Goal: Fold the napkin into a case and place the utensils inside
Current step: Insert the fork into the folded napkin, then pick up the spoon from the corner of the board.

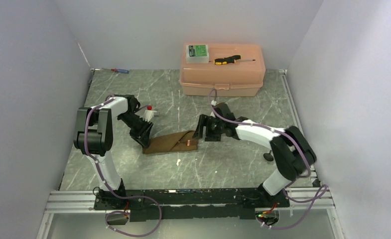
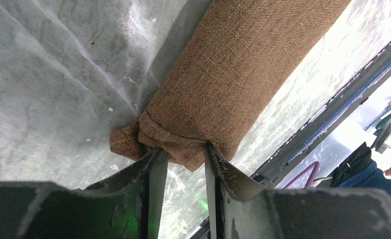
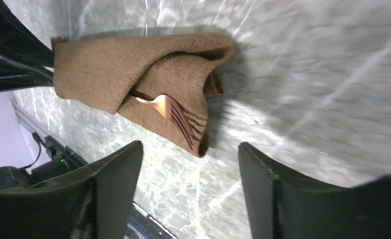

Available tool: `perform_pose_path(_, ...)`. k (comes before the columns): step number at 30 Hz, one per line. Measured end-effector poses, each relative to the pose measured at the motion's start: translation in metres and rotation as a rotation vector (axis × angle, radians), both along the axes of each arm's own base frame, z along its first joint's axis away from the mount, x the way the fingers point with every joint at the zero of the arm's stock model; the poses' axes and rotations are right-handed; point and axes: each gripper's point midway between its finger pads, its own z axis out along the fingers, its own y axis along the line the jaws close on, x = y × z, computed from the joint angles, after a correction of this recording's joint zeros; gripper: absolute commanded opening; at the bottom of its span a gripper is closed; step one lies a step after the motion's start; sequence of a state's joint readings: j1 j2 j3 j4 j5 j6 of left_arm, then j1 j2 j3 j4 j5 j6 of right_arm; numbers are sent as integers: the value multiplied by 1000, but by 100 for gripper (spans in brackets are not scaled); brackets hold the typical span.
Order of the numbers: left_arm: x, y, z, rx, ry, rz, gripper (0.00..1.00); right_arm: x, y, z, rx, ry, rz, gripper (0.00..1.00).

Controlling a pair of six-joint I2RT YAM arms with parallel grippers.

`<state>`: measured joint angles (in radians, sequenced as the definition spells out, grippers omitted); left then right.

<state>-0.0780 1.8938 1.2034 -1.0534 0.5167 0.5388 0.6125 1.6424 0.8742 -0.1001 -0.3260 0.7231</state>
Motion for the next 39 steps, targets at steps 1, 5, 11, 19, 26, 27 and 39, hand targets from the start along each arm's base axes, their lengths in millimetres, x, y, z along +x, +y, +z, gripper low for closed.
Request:
perform_pose_path(1,0,0,1,-2,3,1,43,3,-9,7,-13,-13,-25,99)
perform_pose_path(5,-1,-1,4,-13,13,6,75,28,-67,56,-63,-141,-210,100)
perform_pose_path(11,7,-3,22,-49,7,10,95,39,-218,86,-343,-245,-702,100)
perform_pose_path(19,23,1,50,-109,-20,38,95,-23,-343,23,-630,19,-1058,100)
perform_pose_path(26,37,3,73,-129,-63,38,95,-33,-372,-7,-740,147,-1142,86)
perform_pose_path(27,41,4,77,-131,-73,41,95,-32,-372,-14,-748,168,-1136,81)
perform_pose_path(39,87,39,112,-107,-224,131,92,12,-352,-40,-591,146,-1086,0)
